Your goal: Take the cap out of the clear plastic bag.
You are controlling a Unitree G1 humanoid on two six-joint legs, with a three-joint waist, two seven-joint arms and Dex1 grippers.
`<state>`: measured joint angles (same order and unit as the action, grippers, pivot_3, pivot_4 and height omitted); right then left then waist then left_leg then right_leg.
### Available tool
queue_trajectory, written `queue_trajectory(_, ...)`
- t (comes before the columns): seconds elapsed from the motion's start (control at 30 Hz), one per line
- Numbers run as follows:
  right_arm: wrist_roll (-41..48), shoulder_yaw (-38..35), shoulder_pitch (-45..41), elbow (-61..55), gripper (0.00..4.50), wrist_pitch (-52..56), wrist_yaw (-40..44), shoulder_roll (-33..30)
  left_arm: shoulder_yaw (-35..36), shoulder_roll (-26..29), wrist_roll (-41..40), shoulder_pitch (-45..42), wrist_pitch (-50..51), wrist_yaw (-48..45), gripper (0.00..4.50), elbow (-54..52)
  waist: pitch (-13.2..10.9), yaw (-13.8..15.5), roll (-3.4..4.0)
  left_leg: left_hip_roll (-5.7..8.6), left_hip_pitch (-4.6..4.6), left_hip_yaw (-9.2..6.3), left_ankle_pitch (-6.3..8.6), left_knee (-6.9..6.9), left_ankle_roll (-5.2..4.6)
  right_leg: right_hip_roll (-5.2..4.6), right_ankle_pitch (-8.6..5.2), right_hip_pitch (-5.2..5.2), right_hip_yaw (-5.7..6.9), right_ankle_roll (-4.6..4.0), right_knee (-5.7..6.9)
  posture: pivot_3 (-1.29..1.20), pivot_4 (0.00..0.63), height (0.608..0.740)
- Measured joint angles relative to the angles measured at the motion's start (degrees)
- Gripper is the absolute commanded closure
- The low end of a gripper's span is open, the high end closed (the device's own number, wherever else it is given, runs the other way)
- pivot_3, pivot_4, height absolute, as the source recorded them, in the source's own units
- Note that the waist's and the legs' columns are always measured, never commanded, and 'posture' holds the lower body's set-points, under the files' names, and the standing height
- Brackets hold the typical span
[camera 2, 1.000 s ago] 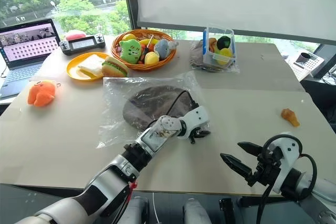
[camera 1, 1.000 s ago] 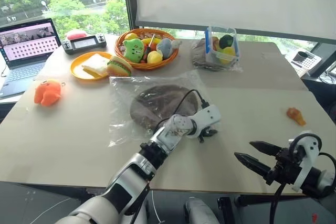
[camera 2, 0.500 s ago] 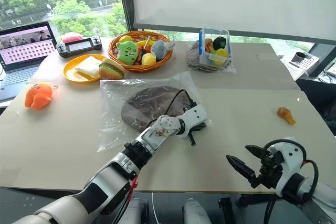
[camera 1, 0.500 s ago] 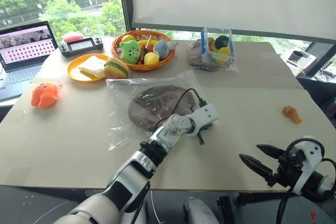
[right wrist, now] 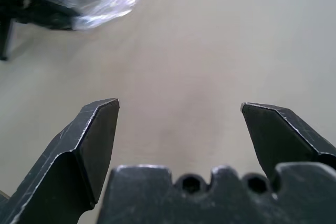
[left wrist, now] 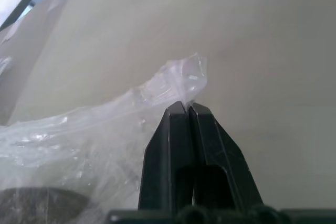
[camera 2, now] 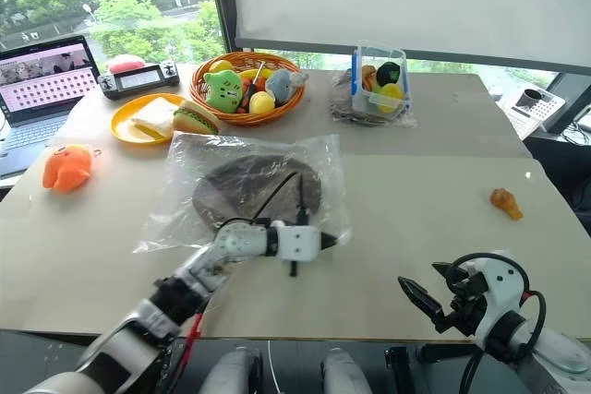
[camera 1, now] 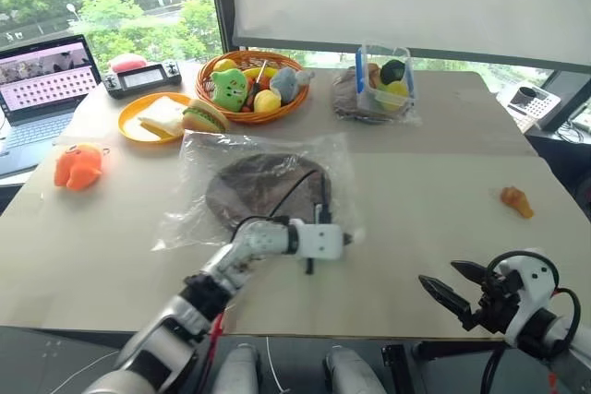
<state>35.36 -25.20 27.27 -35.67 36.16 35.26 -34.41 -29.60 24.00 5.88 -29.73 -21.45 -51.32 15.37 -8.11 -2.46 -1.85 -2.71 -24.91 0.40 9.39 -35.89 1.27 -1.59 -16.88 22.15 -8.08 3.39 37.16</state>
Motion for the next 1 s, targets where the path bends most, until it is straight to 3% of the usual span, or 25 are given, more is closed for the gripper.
queue_trajectory(0.2, -1.6, 2.3, 0.3, -0.5, 0.0, -1.7, -1.0, 2.0, 4.1, 10.2, -10.4, 2.4, -14.1, -12.5, 4.42, 0.6, 0.0, 0.0, 0.02, -0.07, -0.04, 0.03, 0.0, 0.02, 0.0, 0.0, -0.02, 0.03, 0.05, -0.12, -0.01, 0.0, 0.15, 0.74)
queue_trajectory(0.5, -4.8, 5.8, -0.2, -0.6, 0.0, -4.0, -0.9, 2.5, 12.9, 17.8, -23.6, 2.7, -27.3, -26.9, 4.42, 9.4, 0.0, -0.1, 0.04, -0.12, -0.04, 0.02, 0.0, -0.03, 0.0, 0.01, -0.04, 0.01, 0.15, -0.11, 0.02, 0.0, 0.15, 0.74)
queue_trajectory(0.77, -6.6, 8.8, -3.5, 2.6, 0.0, -5.2, 0.9, 1.7, 20.0, 23.2, -25.4, 6.5, -33.9, -30.8, 4.42, 17.8, 0.0, -0.3, 0.06, -0.16, -0.02, 0.02, 0.0, -0.04, -0.01, 0.01, -0.03, 0.0, 0.21, -0.16, 0.06, 0.0, 0.15, 0.74)
queue_trajectory(1.0, -7.2, 11.3, -7.9, 4.6, 0.0, -5.6, 3.4, 0.1, 23.7, 24.7, -26.2, 10.9, -40.1, -32.1, 4.42, 23.4, 0.0, 0.0, 0.05, -0.2, 0.0, 0.01, -0.01, -0.07, -0.01, 0.0, -0.01, -0.01, 0.31, -0.23, 0.12, 0.0, 0.15, 0.74)
